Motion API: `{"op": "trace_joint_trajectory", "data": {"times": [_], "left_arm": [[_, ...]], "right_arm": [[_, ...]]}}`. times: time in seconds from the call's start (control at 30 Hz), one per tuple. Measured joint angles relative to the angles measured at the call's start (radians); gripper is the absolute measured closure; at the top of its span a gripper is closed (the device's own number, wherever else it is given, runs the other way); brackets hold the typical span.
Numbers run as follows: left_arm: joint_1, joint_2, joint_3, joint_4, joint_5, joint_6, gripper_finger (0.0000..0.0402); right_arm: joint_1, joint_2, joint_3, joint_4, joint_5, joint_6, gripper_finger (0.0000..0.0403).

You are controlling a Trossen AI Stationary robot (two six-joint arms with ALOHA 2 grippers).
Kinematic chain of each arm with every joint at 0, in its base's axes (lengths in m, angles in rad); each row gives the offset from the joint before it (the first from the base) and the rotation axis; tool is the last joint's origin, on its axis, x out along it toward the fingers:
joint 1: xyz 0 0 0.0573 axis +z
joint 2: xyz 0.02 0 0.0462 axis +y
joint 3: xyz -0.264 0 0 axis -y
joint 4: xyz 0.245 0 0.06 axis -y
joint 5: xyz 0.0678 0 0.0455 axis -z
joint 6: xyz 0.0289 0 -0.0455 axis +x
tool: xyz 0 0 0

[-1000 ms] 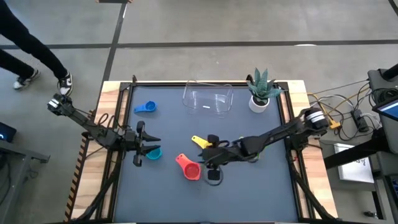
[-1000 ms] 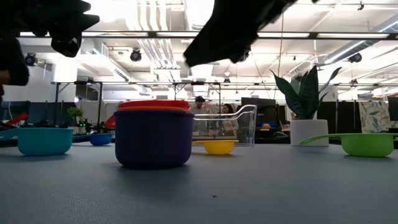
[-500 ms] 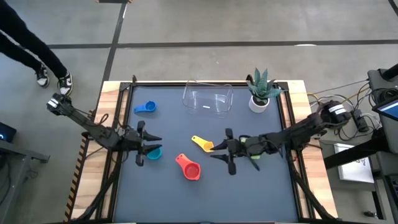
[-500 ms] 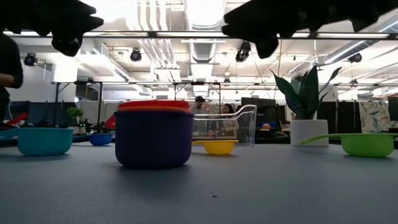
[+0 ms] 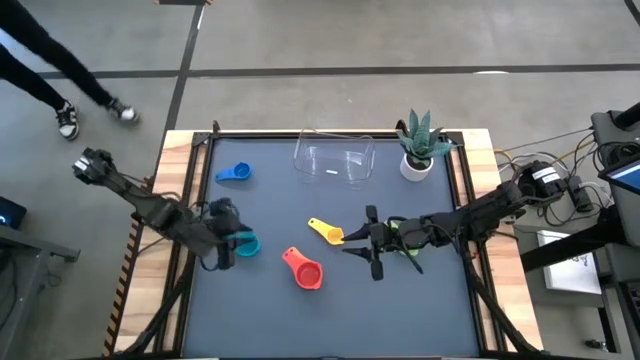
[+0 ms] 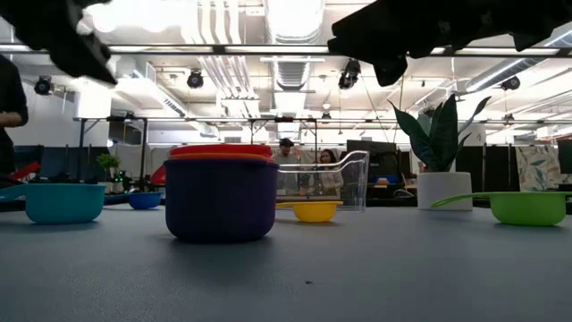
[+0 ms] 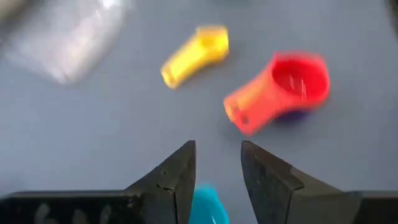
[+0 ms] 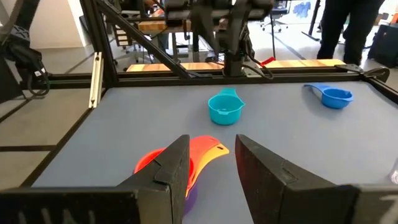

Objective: Nest measuring cups in basket
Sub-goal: Stack the light blue measuring cup on top of the red measuring cup

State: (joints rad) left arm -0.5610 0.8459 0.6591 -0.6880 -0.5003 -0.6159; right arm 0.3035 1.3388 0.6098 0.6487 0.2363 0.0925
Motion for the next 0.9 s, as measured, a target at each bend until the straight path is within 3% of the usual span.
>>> {"op": "trace_joint_trajectory", "data": {"times": [0.13,0.33,0.63,0.77,0.9], "left_arm": [[-0.011,0.112,-0.016,0.003,0.111,-0.065,0.0284],[-0.02,0.245,-0.053,-0.002,0.173,-0.135,0.0245],[-0.02,0.398,-0.052,-0.01,0.178,-0.146,0.017],[-0.019,0.461,-0.052,-0.038,0.17,-0.133,0.0165],[-0.018,0.514,-0.052,-0.039,0.17,-0.13,0.0187]], "right_arm": [[0.0,0.0,0.0,0.0,0.0,0.001,0.0284],[0.0,0.0,0.0,-0.003,0.0,0.002,0.0284],[0.0,0.001,-0.002,-0.008,-0.001,0.003,0.0284],[0.0,0.001,-0.002,-0.008,-0.001,0.003,0.0284],[0.0,0.001,-0.002,-0.009,-0.001,0.002,0.0284]]}}
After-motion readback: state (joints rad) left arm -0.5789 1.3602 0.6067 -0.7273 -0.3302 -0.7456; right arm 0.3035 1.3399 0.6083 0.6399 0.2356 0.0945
